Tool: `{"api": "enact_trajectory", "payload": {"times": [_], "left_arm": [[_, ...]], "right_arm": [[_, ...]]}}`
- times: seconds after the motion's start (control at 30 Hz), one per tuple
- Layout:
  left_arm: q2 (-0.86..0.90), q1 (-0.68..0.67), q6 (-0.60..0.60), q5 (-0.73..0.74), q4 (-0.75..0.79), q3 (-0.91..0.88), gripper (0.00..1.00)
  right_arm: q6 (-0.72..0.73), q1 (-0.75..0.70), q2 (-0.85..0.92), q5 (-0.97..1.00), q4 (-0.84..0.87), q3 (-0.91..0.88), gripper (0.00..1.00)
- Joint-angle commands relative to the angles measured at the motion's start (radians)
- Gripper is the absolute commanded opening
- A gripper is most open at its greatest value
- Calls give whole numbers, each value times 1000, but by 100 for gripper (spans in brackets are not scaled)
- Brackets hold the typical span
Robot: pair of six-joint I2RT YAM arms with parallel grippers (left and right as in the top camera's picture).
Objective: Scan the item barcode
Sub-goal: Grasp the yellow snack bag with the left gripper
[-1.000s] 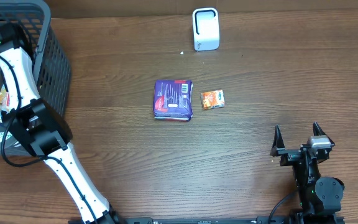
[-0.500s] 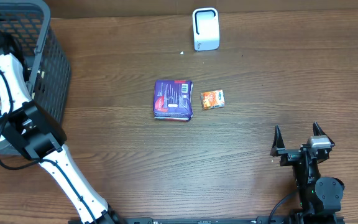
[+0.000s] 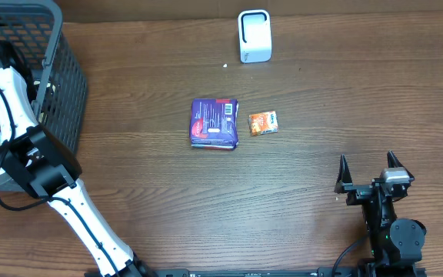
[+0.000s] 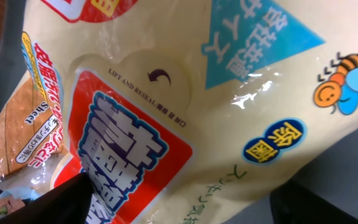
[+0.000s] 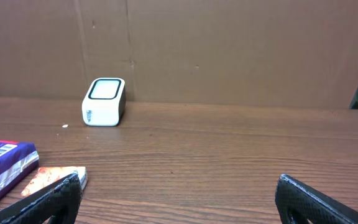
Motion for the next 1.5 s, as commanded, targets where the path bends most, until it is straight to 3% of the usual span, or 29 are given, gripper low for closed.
{"api": "enact_trajectory", "payload": {"times": [0.0,0.2,0.33,0.5,0.7,0.87,1.2,1.47], "left_arm": [[119,-2,21,110,-24,-33,69],[119,-2,22,110,-53,-33,36],[119,-2,21,111,-79,-32,4],[92,-10,5,99,-117,-24,4],[-6,-10,-178,85,-137,66,4],[-131,-10,-226,89,-153,170,4],[-435,-23,-241,92,-127,197,4],[-538,-25,-241,137,-163,196,4]], "right_arm": [[6,-1,-10,5,6,-11,100],[6,-1,-10,5,6,-11,100],[6,-1,-10,5,6,-11,100],[6,-1,-10,5,6,-11,100],[6,-1,-10,5,6,-11,100],[6,-1,-10,5,6,-11,100],[6,-1,-10,5,6,-11,100],[6,-1,-10,5,6,-11,100]]}}
